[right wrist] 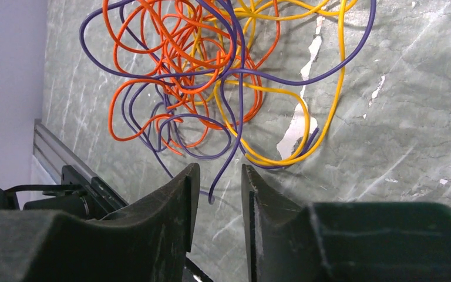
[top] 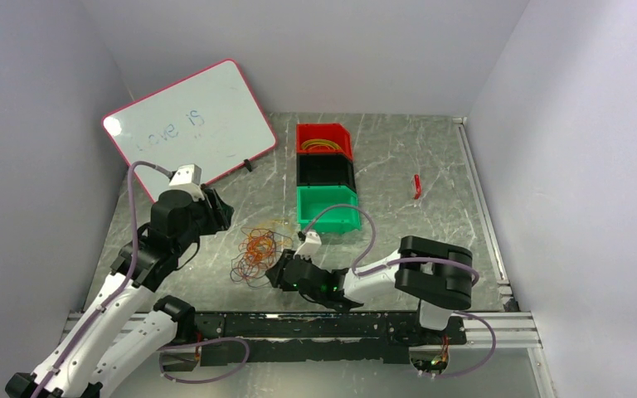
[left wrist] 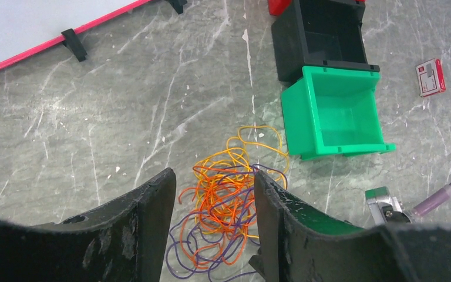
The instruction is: Untangle the cables
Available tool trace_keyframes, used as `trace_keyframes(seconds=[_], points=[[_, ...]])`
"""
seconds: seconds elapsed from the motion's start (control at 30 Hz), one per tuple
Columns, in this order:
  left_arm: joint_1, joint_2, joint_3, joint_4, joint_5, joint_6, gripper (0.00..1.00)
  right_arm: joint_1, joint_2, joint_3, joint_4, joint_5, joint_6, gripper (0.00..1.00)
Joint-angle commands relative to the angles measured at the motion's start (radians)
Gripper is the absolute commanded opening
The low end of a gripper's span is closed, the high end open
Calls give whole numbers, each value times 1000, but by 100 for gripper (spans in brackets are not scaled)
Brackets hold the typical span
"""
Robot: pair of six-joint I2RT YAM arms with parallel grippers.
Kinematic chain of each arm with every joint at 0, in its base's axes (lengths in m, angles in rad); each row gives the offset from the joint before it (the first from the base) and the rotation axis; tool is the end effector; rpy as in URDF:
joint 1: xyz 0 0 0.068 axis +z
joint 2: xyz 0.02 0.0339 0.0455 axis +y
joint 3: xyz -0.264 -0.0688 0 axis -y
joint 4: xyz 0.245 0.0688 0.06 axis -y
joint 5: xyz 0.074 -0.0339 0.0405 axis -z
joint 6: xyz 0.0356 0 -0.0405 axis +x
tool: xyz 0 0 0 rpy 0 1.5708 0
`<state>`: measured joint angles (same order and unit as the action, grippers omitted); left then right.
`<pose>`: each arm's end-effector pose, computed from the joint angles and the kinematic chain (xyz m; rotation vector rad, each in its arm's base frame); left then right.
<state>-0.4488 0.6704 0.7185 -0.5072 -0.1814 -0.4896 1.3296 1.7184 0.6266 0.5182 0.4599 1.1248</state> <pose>0.1404 -0.0605 0.3009 -0.1571 2.0400 -0.4081 0.0903 0.3011 0.1274 0.0545 2.2373 0.9631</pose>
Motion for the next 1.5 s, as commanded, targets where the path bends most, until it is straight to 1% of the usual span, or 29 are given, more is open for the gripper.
trace_keyframes(seconds=[0.0,0.1,0.23,0.37,0.4,0.43,0.6,0.73,0.83,0.93,1.07,1.1,1.3,1.47], points=[[1,-12,9,-8,-16,7,57,-14,16,12,63,0,-2,32],[1,-23,3,-1,-8,16,57,-21,25,12,76,-11,-9,22],[2,-56,-7,10,-10,25,59,-26,32,19,69,-16,-26,17],[1,-96,-21,17,-45,7,64,-27,27,26,57,-8,-55,6],[1,-106,-23,20,-49,1,67,-27,25,28,52,-4,-64,2],[1,-114,-26,23,-55,-8,71,-27,22,30,41,1,-73,0],[1,-145,-38,16,-99,-76,99,-29,-6,56,-17,23,-162,0],[1,-127,-21,15,-76,-68,99,-29,-32,93,-88,32,-253,0],[1,-109,-7,12,-62,-49,99,-29,-53,118,-163,52,-262,0],[1,-110,-1,24,-44,-32,99,-30,-89,140,-230,69,-318,0],[1,-109,11,40,-19,-15,99,-32,-147,110,-205,82,-417,0],[1,-107,12,43,-15,-12,99,-39,-162,110,-219,73,-429,0],[1,-117,-23,86,12,0,99,-149,-236,186,-385,-109,-550,0],[1,-149,-66,161,84,9,99,-246,-306,246,-460,-240,-660,0]])
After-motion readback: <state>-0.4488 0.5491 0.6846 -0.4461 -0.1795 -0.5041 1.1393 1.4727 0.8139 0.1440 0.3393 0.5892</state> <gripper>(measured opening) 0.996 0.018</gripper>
